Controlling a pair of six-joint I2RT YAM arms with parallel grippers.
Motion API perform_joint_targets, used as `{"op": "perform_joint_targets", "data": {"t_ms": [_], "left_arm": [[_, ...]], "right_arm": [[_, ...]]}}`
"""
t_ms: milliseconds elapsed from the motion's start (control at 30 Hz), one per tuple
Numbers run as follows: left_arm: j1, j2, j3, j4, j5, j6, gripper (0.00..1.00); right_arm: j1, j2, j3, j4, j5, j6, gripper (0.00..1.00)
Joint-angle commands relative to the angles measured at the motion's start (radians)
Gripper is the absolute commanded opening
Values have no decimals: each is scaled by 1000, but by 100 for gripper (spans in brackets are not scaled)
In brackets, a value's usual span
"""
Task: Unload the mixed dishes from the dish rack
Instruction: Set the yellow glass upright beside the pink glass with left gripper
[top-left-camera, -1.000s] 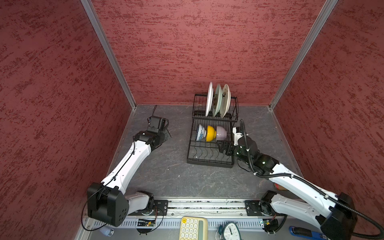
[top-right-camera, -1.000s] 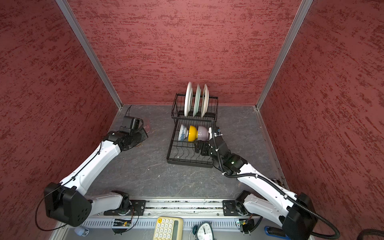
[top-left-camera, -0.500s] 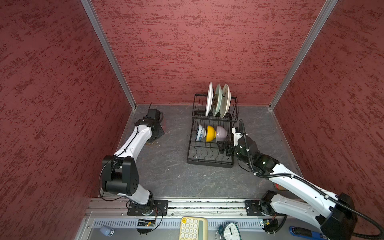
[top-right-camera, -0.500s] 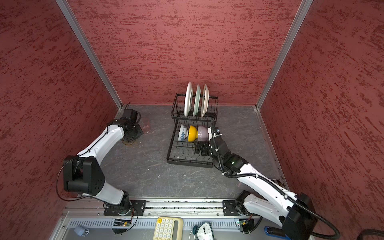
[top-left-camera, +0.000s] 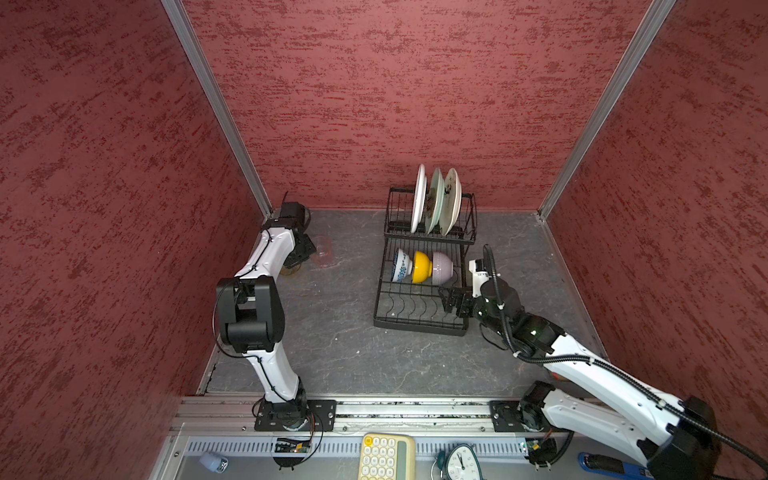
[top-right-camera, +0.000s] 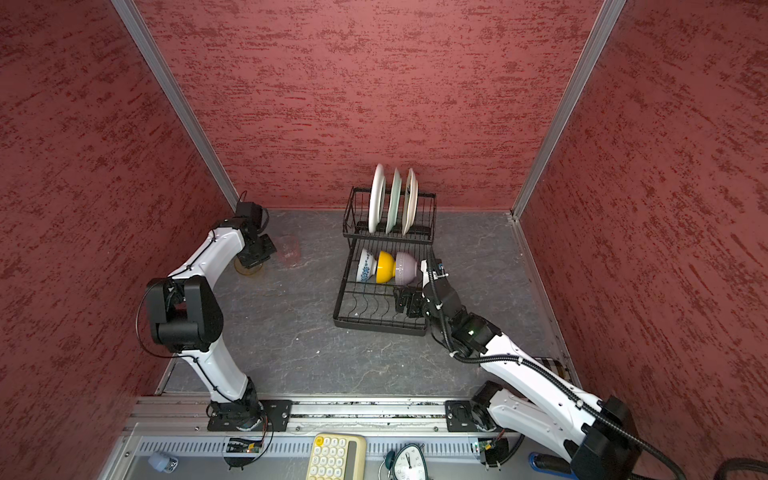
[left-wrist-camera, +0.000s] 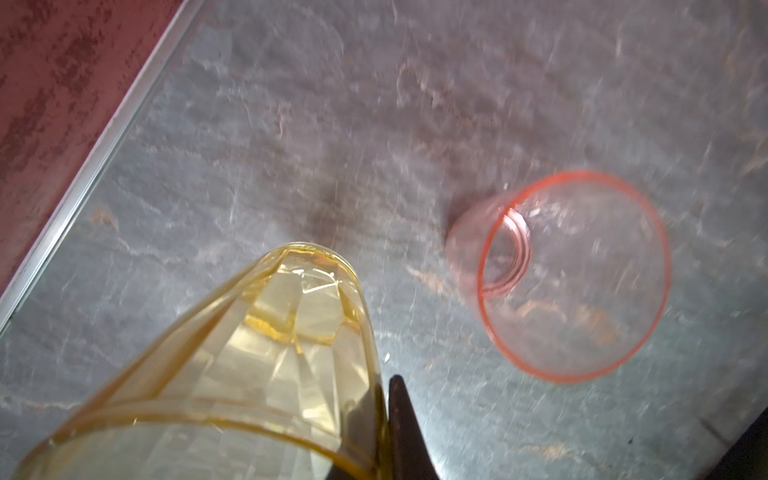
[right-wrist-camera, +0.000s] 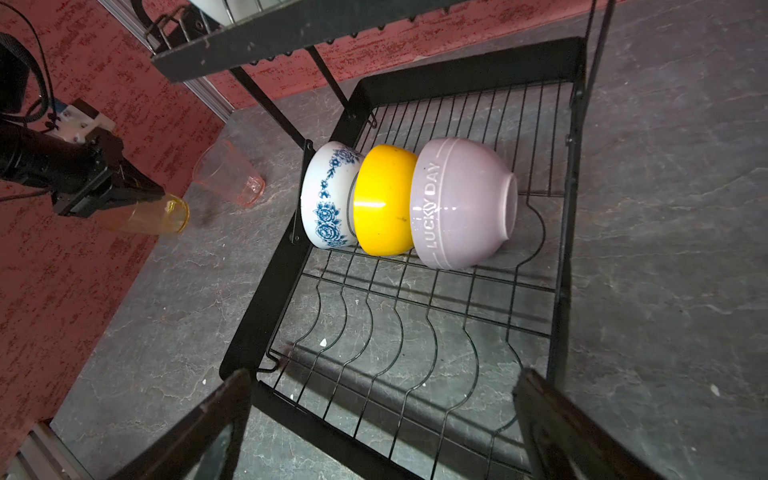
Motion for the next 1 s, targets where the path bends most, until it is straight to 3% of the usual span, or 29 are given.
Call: {"op": "perform_joint_targets", "data": {"t_ms": [0, 533, 633, 733, 833, 967], "left_arm": [[25, 66, 60, -37, 15, 23, 0], [46, 192, 135, -57, 24, 48, 0], [47, 194, 138, -53, 33, 47, 15], [47, 195, 142, -54, 34, 48, 22], [47, 193, 145, -59, 38, 51, 43], [42, 161, 134, -55, 38, 51, 59]], "right_arm": [[-1, -21, -13, -25, 25, 0, 99], [-1, -58, -36, -47, 42, 12, 99], [-1, -67, -47, -40, 40, 24, 99], [-1, -76, -52, -43, 35, 30, 99], [-2, -84, -55, -51, 39, 33, 99], [-1, -91, -59, -54, 38, 38, 99]]}}
